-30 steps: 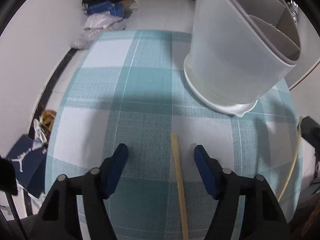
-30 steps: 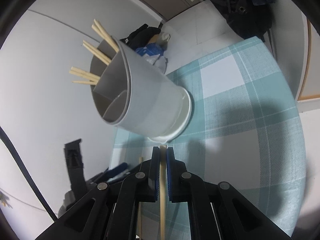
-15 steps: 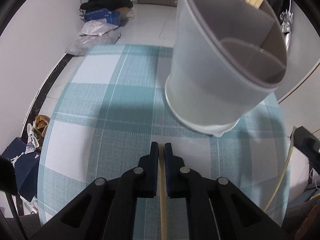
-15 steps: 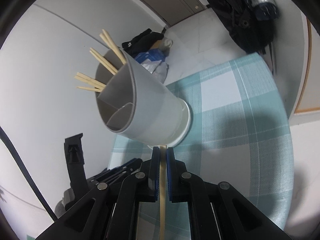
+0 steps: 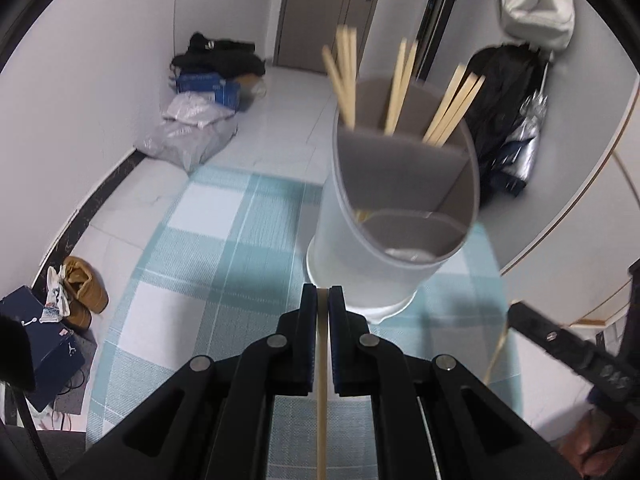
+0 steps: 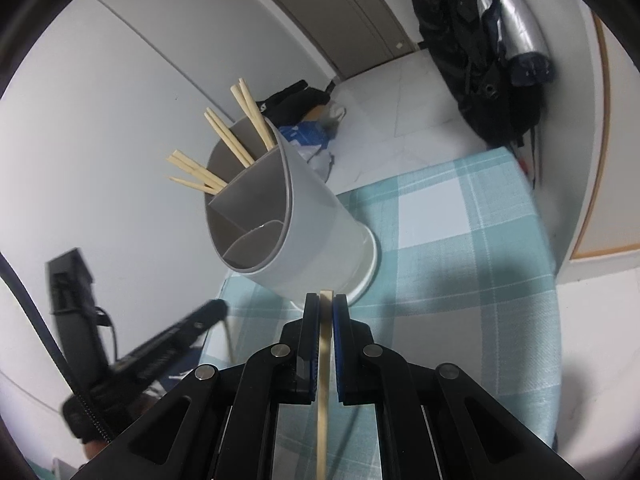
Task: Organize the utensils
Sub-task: 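Carry both chopsticks up over the white holder and lower them in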
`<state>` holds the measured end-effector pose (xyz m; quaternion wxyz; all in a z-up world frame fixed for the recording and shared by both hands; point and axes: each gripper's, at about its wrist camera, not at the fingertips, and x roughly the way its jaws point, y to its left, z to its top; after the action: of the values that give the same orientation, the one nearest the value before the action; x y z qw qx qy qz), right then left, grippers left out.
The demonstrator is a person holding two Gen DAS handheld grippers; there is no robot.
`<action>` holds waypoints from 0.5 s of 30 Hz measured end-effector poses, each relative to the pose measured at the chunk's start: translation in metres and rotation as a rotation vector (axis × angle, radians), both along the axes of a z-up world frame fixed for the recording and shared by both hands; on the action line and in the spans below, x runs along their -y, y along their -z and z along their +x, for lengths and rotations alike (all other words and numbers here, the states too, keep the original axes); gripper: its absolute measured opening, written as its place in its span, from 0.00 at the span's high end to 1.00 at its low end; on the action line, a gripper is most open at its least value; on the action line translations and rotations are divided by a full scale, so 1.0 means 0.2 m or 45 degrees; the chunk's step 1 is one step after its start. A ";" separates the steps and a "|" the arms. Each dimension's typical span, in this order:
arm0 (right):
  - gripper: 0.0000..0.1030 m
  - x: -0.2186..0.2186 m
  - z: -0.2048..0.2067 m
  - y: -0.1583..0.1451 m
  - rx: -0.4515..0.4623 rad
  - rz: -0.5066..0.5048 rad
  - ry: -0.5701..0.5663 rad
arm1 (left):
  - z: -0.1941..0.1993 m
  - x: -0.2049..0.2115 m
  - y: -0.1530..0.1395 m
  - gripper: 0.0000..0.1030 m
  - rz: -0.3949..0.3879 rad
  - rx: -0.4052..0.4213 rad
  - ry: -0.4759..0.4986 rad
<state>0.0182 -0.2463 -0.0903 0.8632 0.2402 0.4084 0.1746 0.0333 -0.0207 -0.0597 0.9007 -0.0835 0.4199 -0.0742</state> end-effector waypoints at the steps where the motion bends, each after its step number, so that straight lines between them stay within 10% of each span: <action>1: 0.95 0.00 -0.01 0.00 0.005 0.001 0.000 | -0.02 0.00 -0.03 0.98 -0.009 0.031 0.004; 15: 0.95 -0.04 -0.13 -0.17 0.181 -0.057 -0.013 | -0.18 0.05 -0.22 0.98 0.043 0.209 0.114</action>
<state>-0.0087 -0.2374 -0.0563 0.8943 0.2058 0.3510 0.1863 -0.0022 -0.0316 -0.0156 0.9292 -0.0431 0.3490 -0.1139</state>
